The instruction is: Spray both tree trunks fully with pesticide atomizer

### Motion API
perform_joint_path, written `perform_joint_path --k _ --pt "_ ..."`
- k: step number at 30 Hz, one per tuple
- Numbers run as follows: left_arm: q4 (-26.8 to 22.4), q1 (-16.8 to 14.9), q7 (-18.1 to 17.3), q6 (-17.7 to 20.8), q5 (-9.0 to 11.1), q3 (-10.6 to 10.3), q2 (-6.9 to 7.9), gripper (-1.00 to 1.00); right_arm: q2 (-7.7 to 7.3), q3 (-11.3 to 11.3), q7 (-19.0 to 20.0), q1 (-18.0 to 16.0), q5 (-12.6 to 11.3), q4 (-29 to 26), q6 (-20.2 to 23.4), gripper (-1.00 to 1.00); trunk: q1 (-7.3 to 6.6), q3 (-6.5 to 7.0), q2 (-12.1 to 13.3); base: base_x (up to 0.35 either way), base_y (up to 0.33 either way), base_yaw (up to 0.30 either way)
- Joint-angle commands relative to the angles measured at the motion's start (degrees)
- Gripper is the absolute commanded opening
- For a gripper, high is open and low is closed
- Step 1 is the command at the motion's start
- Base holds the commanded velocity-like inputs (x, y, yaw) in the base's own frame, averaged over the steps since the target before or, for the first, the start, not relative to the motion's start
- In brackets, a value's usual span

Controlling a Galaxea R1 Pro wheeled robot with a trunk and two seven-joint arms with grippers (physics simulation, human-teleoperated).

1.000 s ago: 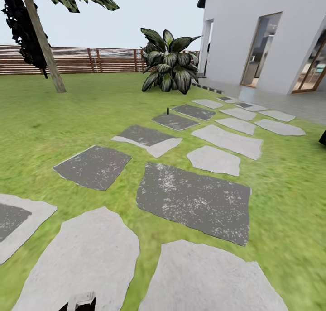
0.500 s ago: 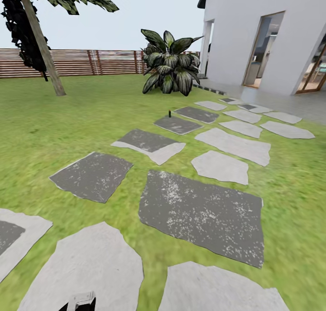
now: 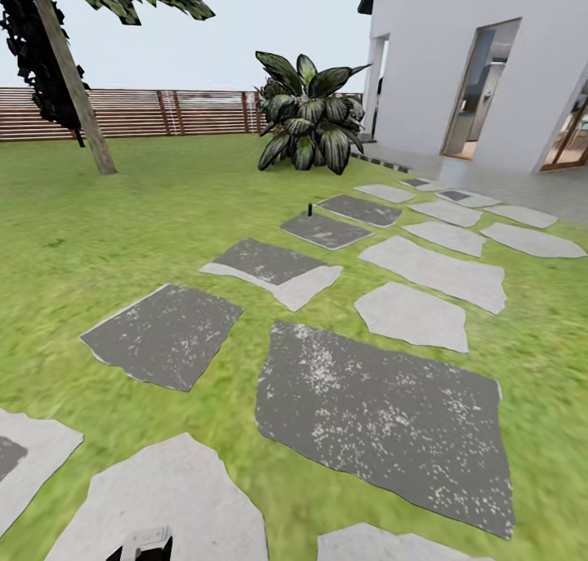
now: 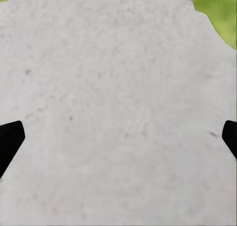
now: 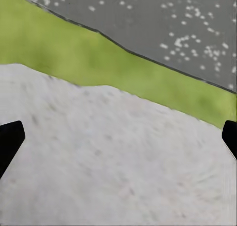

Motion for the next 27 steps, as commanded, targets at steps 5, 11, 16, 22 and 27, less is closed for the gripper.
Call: perform_joint_path --k 5,11,16,22,27 --pt "0.00 0.00 0.00 0.00 0.00 -0.02 0.11 1.00 0.01 0.06 0.00 0.00 0.00 -0.03 -0.02 1.00 0.00 0.00 0.00 0.332 0.101 0.000" --pt "0.00 0.00 0.00 0.00 0.00 -0.01 0.13 1.00 0.00 0.07 0.00 0.00 0.00 -0.02 0.00 1.00 0.00 0.00 0.00 0.334 0.085 0.000" --pt "0.00 0.00 0.00 0.00 0.00 0.00 0.13 1.00 0.03 -0.01 0.00 0.00 0.00 -0.03 -0.05 1.00 0.00 0.00 0.00 0.335 0.080 0.000" --pt "0.00 0.00 -0.01 0.00 0.00 -0.02 0.13 1.00 0.03 -0.02 0.00 0.00 0.00 -0.03 -0.04 1.00 0.00 0.00 0.00 0.335 0.079 -0.019" --pt "0.00 0.00 0.00 0.00 0.00 0.00 0.13 1.00 0.01 -0.02 0.00 0.00 0.00 -0.03 -0.02 1.00 0.00 0.00 0.00 0.335 0.079 -0.227"
